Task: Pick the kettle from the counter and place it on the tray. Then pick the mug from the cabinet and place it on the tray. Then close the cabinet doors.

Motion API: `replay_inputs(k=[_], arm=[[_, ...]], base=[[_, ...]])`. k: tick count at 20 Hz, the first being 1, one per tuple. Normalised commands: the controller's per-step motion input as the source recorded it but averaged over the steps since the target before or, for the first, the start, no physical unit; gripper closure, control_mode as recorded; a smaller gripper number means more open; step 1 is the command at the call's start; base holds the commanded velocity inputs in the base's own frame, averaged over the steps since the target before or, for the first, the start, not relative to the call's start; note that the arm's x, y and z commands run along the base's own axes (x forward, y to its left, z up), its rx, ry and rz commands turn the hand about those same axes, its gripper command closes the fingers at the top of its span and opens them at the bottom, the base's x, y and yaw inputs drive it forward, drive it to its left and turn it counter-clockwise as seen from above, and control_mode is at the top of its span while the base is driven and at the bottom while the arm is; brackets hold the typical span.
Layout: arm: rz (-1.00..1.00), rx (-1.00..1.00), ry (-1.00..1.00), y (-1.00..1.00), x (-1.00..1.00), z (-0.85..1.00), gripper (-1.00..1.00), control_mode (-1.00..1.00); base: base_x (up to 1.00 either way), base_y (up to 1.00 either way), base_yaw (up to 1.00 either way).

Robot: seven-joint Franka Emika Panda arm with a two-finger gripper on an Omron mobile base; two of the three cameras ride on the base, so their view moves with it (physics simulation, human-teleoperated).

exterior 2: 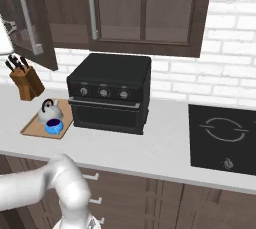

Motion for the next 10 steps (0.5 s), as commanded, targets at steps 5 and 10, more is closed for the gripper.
replay_inputs(k=[5,10], arm=[[0.25,0.09,0.0,-0.67,0.9,0.15,1.0,-1.0],[0.36,0.04,0.0,-0.89,1.0,-0.01,1.0,-1.0]], base=[[0.0,0.0,0.0],[0.0,0.0,0.0]])
